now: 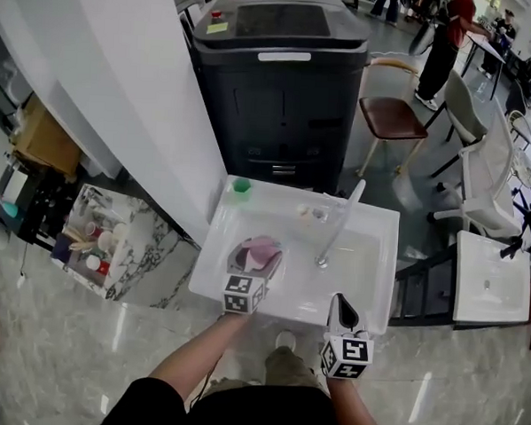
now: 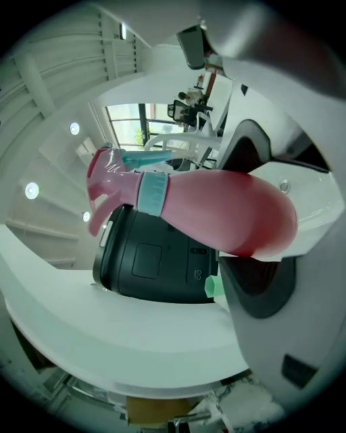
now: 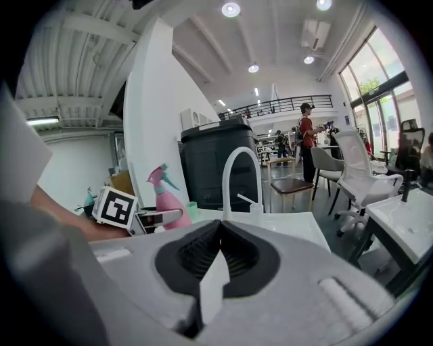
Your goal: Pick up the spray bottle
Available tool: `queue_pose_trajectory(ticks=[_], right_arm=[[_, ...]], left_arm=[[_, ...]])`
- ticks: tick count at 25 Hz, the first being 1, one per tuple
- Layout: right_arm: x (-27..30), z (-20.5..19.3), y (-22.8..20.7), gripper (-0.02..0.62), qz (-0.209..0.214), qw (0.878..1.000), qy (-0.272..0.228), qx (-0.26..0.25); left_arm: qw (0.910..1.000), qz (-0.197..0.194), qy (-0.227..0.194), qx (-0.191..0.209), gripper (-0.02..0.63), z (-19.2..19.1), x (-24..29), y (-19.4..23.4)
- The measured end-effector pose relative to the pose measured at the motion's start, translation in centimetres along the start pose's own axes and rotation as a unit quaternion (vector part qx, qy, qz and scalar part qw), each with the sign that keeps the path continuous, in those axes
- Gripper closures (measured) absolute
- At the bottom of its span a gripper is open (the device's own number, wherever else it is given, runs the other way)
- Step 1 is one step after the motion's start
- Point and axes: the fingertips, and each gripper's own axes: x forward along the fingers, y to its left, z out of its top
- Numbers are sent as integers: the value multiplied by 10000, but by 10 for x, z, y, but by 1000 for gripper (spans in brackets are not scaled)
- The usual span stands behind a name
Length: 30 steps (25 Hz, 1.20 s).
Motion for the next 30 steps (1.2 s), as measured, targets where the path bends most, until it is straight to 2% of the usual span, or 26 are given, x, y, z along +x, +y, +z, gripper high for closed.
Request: queue_pose_trajectory(ticks=[5, 9, 12, 16, 19, 25, 30], right_arm=[[-52, -7, 40, 597, -103, 9998, -176, 35], [-107, -21, 77, 597, -78, 9990, -295, 324], [-153, -34, 102, 597, -167, 9989, -386, 190], [-205, -63, 126, 597, -279, 9993, -261, -9], [-236, -78, 139, 597, -343, 9990, -276, -69], [-276, -95, 160, 597, -284, 9988, -352, -165], [-289, -97, 144, 597, -251, 9989, -374, -118]], left_arm=[[9996, -204, -16, 195, 219, -9, -87, -25], [9982, -518, -164, 238, 219, -24, -160, -54], [9973, -682, -172, 214, 219, -38, -213, -77], [9976, -680, -79, -51, 219, -58, -285, -99], [9981, -608, 35, -98, 219, -72, -330, -113], [9983, -552, 205, 25, 219, -85, -396, -143], [9986, -499, 125, 131, 219, -72, -410, -169]])
